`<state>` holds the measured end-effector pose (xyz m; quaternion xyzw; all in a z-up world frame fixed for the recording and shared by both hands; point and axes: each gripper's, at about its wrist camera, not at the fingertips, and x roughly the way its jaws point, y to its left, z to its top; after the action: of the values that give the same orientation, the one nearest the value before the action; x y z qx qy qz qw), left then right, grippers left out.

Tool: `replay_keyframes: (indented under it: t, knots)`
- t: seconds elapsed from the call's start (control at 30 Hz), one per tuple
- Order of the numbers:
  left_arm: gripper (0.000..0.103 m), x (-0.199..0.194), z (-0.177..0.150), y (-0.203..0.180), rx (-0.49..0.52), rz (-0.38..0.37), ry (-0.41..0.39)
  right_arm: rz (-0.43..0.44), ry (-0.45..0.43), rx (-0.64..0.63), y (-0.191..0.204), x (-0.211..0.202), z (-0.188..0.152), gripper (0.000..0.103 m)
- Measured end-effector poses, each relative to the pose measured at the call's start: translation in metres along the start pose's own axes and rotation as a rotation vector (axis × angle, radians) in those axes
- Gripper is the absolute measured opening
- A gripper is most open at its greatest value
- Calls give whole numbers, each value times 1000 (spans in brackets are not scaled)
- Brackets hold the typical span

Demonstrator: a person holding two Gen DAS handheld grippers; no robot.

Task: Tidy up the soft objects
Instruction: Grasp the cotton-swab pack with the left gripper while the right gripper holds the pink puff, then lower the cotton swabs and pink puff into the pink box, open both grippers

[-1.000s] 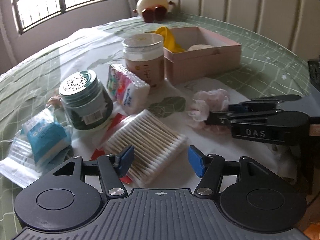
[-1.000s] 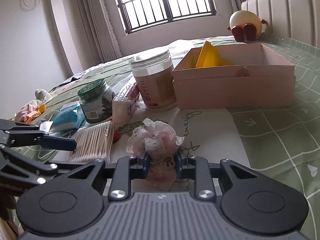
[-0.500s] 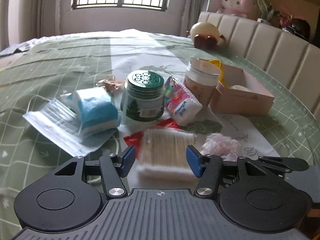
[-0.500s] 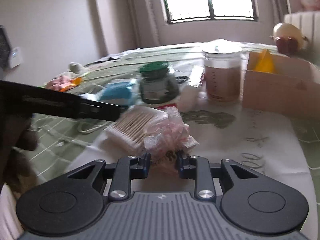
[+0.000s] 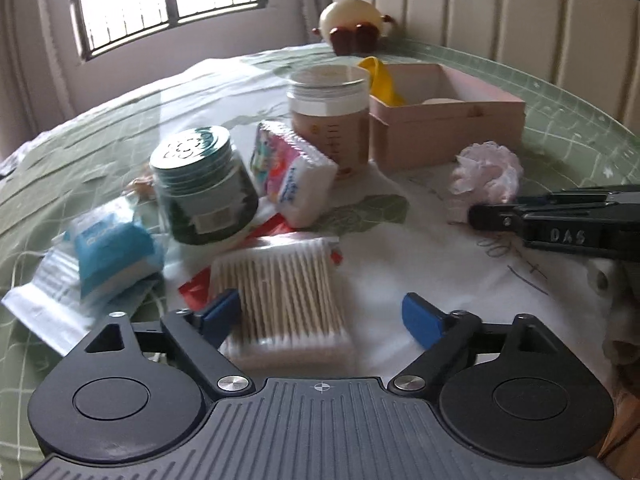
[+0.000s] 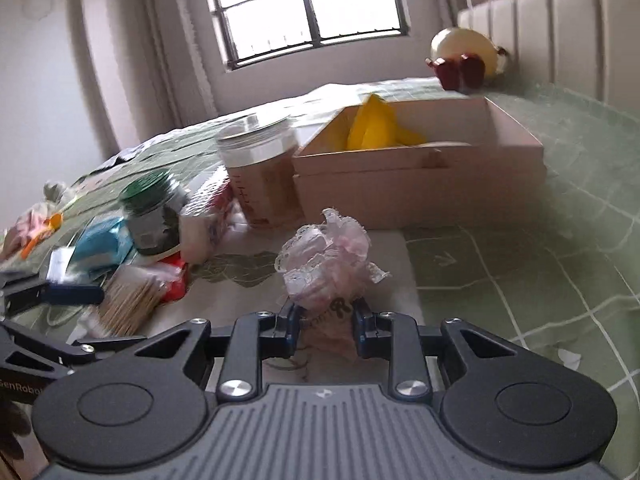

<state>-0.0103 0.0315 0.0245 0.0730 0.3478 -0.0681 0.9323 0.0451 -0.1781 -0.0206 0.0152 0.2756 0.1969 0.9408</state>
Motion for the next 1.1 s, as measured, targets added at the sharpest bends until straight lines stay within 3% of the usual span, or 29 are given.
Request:
replay_keyframes:
  t: [0.13, 0.2, 0.3, 0.47, 0.57, 0.6, 0.67, 0.83, 0.9, 0.93, 0.97, 1.1]
  knots:
    - [87, -9, 0, 9, -63, 56, -67, 3, -10, -31, 7, -1, -2, 26]
    - [87, -5, 1, 20, -108, 95, -55, 4, -10, -34, 5, -4, -2, 26]
    - [87, 4, 2, 30, -151, 82, -23, 9, -9, -40, 2, -7, -3, 28]
    - [87, 15, 1, 35, -188, 45, -27, -4, -63, -73, 6, -26, -1, 69]
    - [83, 20, 1, 36, -191, 5, -19, -66, -87, -157, 13, -38, -1, 72]
    - [77, 20, 0, 37, -191, -14, -27, -91, -89, -184, 14, -39, 0, 72]
    - [76, 16, -2, 38, -205, -50, -43, -121, -80, -202, 14, -37, 2, 72]
    - [75, -5, -10, 37, -192, -73, -64, -104, -51, -250, 17, -21, 17, 72]
    - [75, -17, -13, 35, -173, -75, -74, -72, -9, -277, 19, -13, 22, 54]
    - [75, -21, -13, 34, -164, -81, -79, -61, 27, -287, 21, -11, 25, 27]
    - [75, -27, -14, 32, -154, -89, -83, -57, 43, -292, 23, -12, 27, 23]
    - [75, -44, -10, 23, -124, -195, -85, -38, 16, -282, 20, -43, 37, 20]
